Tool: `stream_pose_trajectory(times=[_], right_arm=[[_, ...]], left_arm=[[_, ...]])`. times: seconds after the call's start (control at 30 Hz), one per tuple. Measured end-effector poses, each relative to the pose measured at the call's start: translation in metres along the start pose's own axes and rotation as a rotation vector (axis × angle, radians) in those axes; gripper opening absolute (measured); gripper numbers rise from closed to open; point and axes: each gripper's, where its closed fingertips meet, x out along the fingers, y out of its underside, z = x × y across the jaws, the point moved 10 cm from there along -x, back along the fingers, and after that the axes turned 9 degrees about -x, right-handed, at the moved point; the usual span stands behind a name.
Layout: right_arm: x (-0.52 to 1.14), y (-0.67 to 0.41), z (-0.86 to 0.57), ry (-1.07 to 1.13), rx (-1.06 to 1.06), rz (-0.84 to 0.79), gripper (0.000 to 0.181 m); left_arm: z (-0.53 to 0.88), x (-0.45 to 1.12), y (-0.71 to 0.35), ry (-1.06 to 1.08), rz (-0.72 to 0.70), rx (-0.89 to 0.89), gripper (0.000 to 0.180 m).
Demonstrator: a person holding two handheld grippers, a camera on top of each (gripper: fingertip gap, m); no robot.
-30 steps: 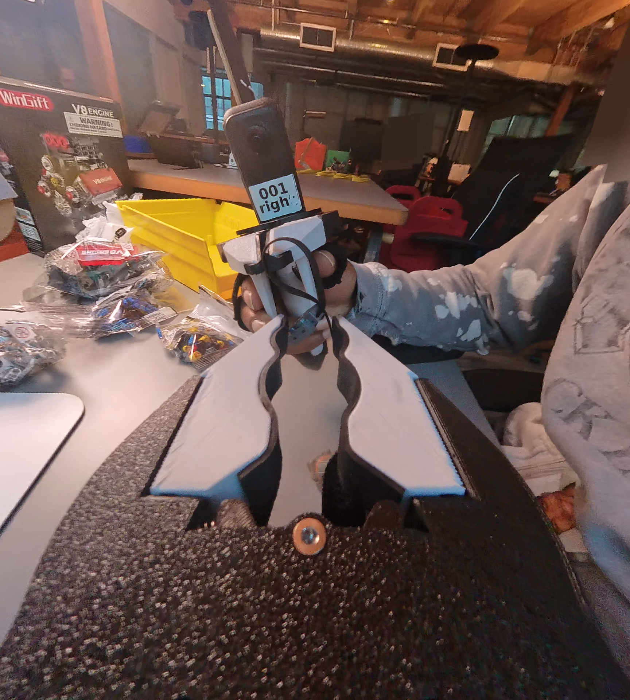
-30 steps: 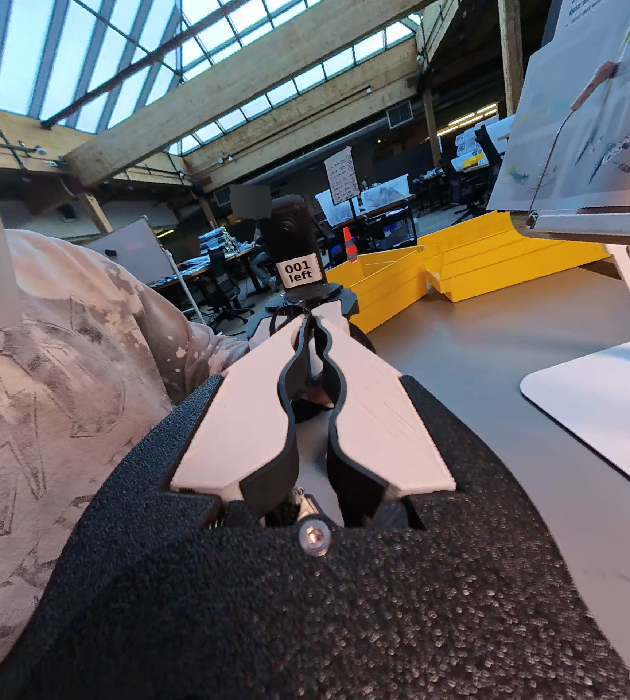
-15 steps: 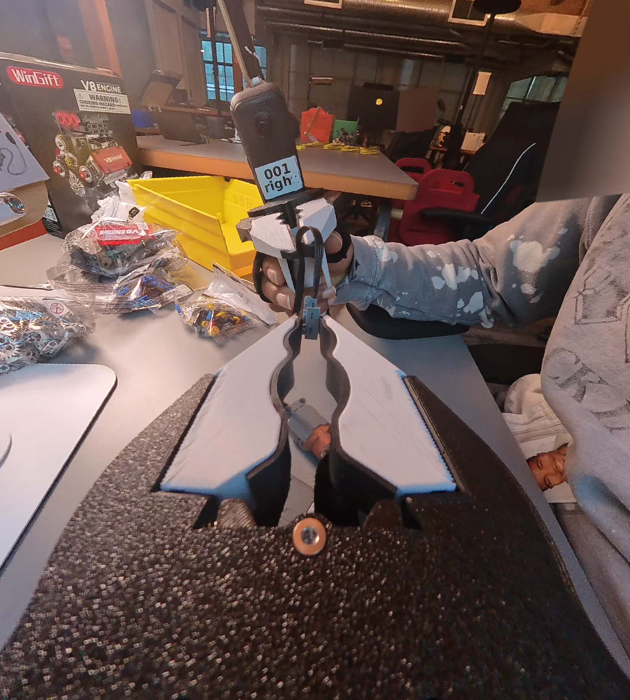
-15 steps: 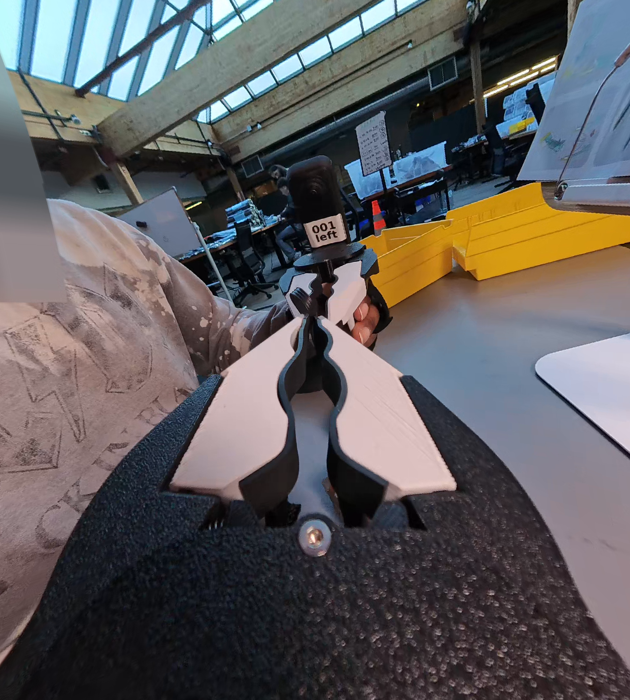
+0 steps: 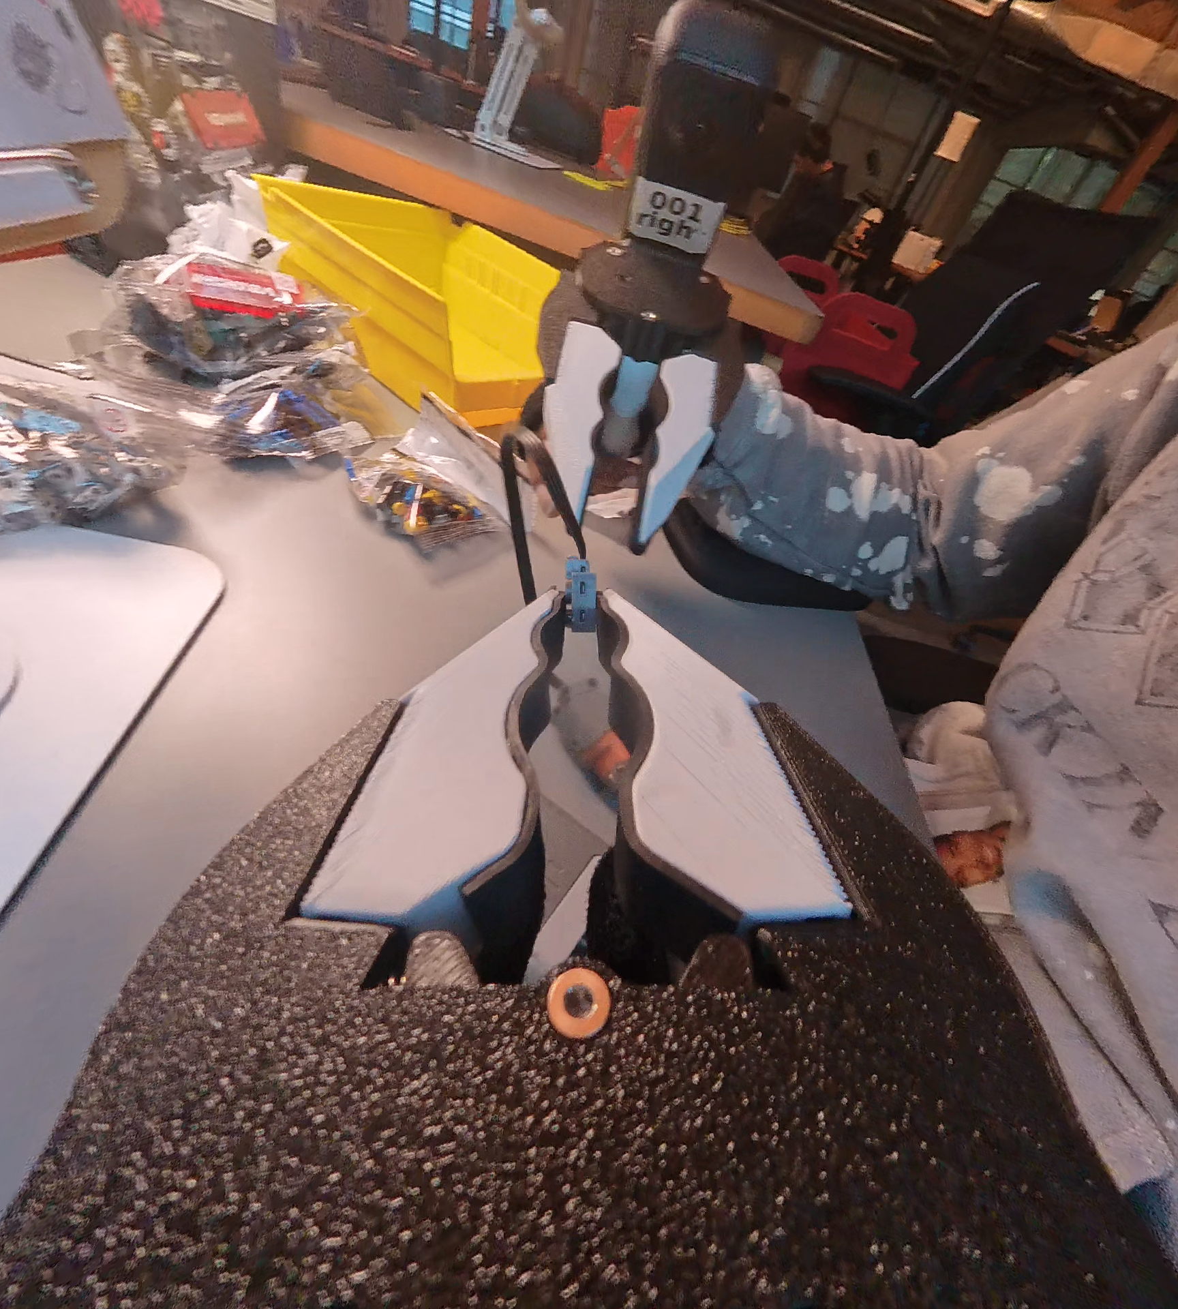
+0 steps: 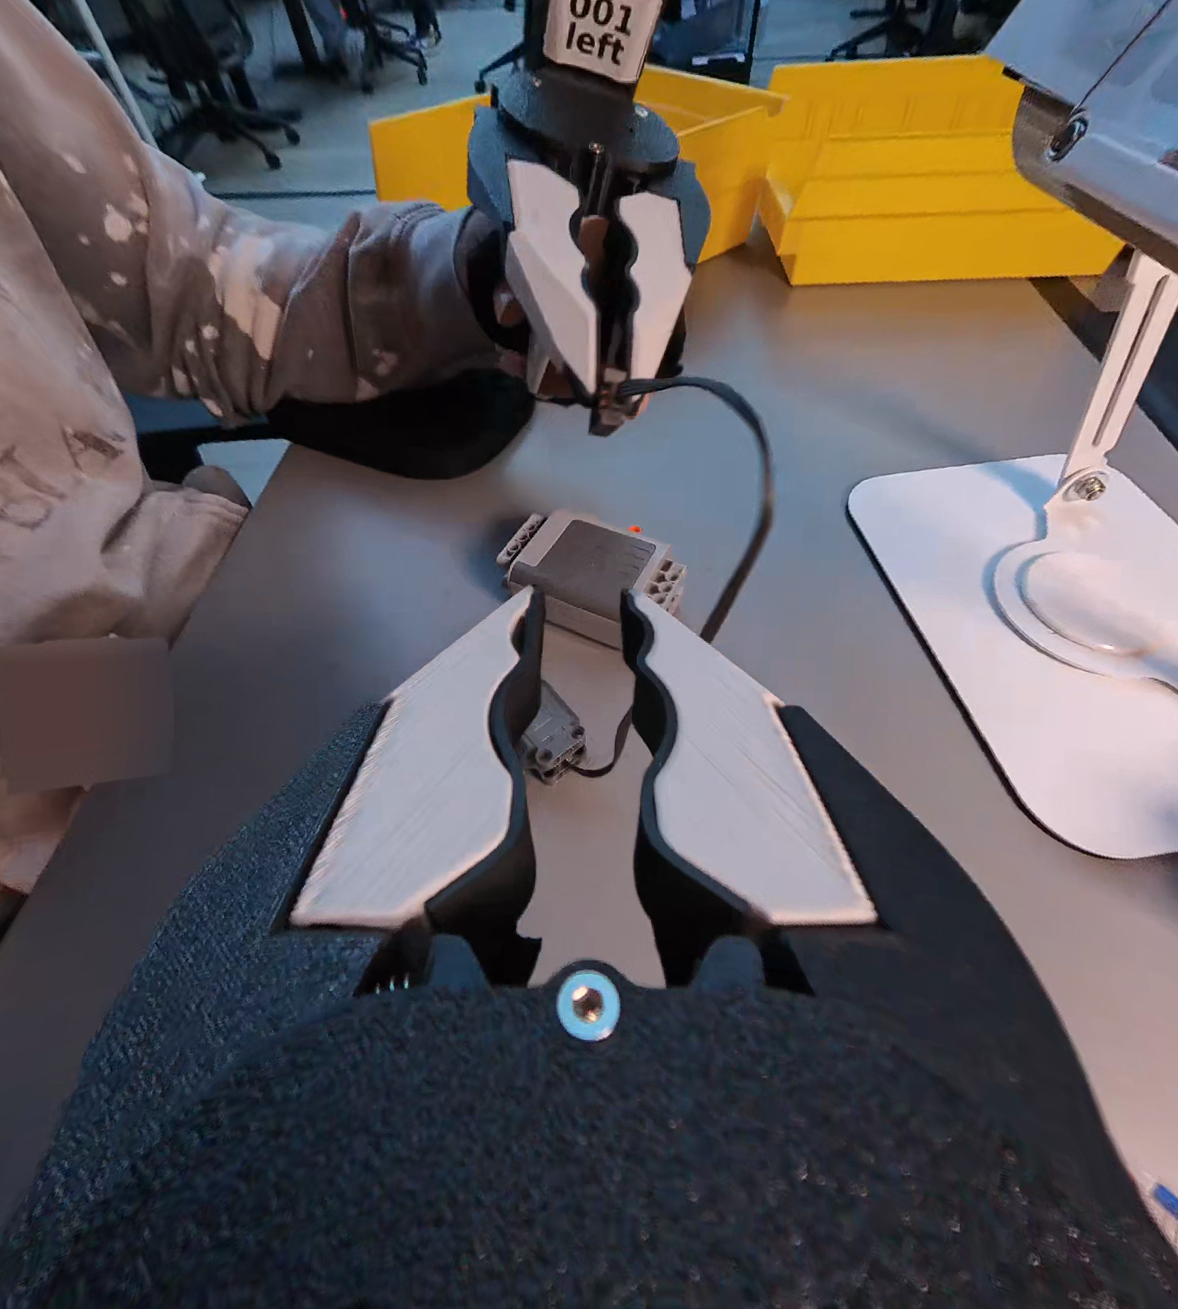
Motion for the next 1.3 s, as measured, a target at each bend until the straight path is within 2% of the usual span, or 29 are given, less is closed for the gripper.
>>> stream_pose_trajectory(times=[0.1,0.3,0.4,0.67,0.77,0.83,0.93,1.1,1.23,1.27,1.3], right_arm=[[0.007,0.004,0.006,-0.049,-0.011,0.076,0.029],[0.06,0.023,0.029,-0.15,-0.097,0.392,0.048],[0.076,0.029,0.036,-0.147,-0.151,0.499,0.044],[0.046,0.034,0.037,-0.203,-0.101,0.591,0.038],[0.029,0.039,0.039,-0.238,-0.012,0.645,0.051],[0.02,0.038,0.039,-0.259,0.032,0.617,0.055],[0.01,0.02,0.033,-0.184,-0.005,0.447,0.05],[0.022,-0.014,0.023,0.116,-0.243,0.177,0.052],[0.048,-0.009,0.029,0.209,-0.41,0.252,0.054],[0.052,-0.006,0.03,0.21,-0.434,0.27,0.049],[0.055,-0.004,0.031,0.197,-0.445,0.281,0.036]], left_arm=[[0.008,-0.007,-0.002,-0.099,-0.008,0.005,0.005],[0.018,-0.009,-0.001,-0.202,-0.019,-0.004,0.005],[0.019,-0.008,0.0,-0.225,-0.005,0.005,0.006],[0.016,-0.003,0.006,-0.165,0.076,-0.009,0.006],[0.015,0.002,0.012,-0.117,0.133,-0.035,0.006],[0.014,0.006,0.014,-0.076,0.145,-0.063,0.006],[0.014,0.011,0.017,-0.015,0.157,-0.13,0.006],[0.021,0.018,0.025,0.043,0.18,-0.268,0.006],[0.019,0.024,0.032,0.083,0.233,-0.285,0.006],[0.018,0.026,0.032,0.094,0.241,-0.28,0.006],[0.016,0.026,0.033,0.103,0.246,-0.273,0.006]])
